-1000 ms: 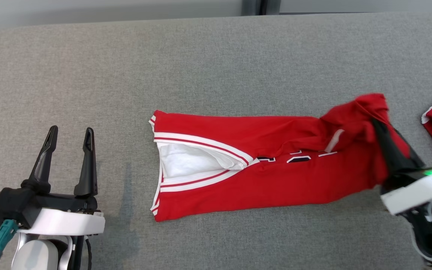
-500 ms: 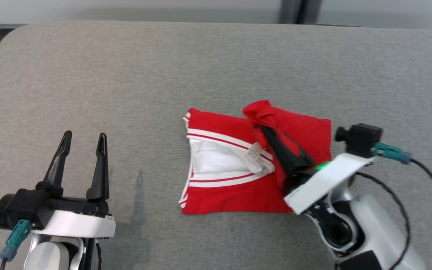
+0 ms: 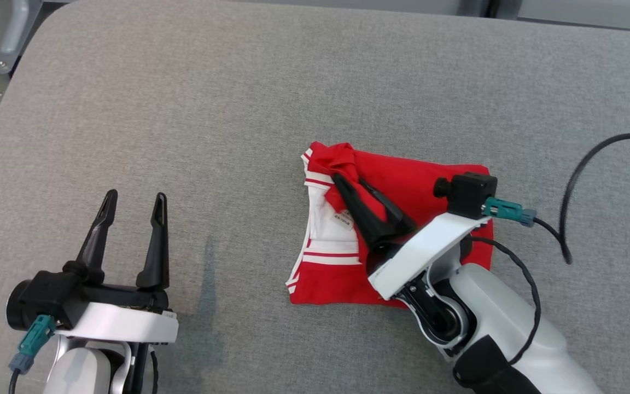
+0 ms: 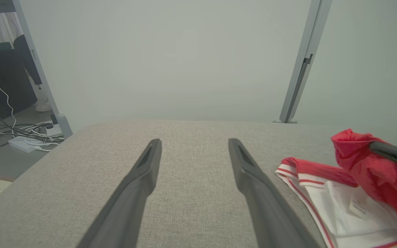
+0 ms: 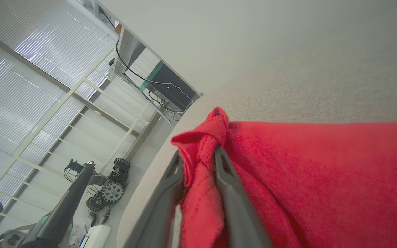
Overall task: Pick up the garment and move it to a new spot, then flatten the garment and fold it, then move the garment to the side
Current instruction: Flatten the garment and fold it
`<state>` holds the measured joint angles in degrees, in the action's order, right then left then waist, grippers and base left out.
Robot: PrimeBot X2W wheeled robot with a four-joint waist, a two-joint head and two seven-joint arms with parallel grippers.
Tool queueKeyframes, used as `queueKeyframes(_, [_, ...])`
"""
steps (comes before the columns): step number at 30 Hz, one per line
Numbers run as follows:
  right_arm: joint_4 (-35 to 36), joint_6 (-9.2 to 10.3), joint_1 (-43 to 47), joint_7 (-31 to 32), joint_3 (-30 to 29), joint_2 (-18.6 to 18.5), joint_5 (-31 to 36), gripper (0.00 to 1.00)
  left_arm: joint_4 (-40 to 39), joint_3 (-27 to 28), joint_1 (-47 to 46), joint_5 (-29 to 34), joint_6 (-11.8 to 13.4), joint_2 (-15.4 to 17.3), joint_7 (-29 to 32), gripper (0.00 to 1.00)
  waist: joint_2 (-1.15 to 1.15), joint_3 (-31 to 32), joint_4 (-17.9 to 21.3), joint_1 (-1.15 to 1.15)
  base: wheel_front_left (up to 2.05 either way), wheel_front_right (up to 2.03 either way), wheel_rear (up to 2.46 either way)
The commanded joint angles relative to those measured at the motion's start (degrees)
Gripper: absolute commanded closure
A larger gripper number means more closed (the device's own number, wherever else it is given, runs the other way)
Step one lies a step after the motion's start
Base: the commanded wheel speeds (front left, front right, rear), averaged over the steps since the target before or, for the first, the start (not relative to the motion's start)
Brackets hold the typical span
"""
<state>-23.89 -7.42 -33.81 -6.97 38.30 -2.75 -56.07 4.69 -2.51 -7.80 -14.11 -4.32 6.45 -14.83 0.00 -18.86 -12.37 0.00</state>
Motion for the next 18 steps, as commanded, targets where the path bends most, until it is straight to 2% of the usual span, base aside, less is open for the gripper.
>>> queueKeyframes(1, [-0.36, -0.14, -0.94, -0.7, 0.45, -0.34, -0.04, 0.0, 0.17, 0.32, -1.33, -0.2, -0.22, 0.22, -0.23, 0.0, 0.0, -0.38, 0.3, 0.0, 0.0, 0.0, 0.0])
queueKeyframes(7, [0.2, -0.14, -3.76, -5.15, 2.84, -0.37, 1.04, 0.0, 0.49, 0.83, -2.01, -0.06, -0.57, 0.43, -0.26, 0.0, 0.0, -0.84, 1.73, 0.0, 0.0, 0.0, 0.0])
queueKeyframes(10, [2.3, -0.14, -3.99, -6.65, 1.74, -1.97, 3.0, 0.0, 0.3, 1.17, -2.22, 0.34, -0.52, 0.55, -0.26, 0.0, 0.0, -0.62, 2.57, 0.0, 0.0, 0.0, 0.0])
queueKeyframes(15, [6.82, -0.14, -1.31, -8.03, -5.46, -5.4, 9.43, 0.0, -0.1, 1.99, -1.63, 0.59, -0.43, 0.56, -0.26, 0.0, 0.0, -0.03, 4.11, 0.0, 0.0, 0.0, 0.0])
queueKeyframes(16, [8.59, -0.14, 0.64, -8.27, -9.97, -6.7, 12.99, 0.0, -0.4, 2.43, -1.42, 0.67, -0.38, 0.59, -0.26, 0.0, 0.0, 0.26, 4.79, 0.0, 0.0, 0.0, 0.0])
queueKeyframes(18, [10.72, -0.13, 3.03, -8.27, -14.73, -7.6, 16.88, 0.0, -0.7, 2.74, -1.17, 0.85, -0.31, 0.66, -0.26, 0.0, 0.0, 0.58, 5.46, 0.0, 0.0, 0.0, 0.0])
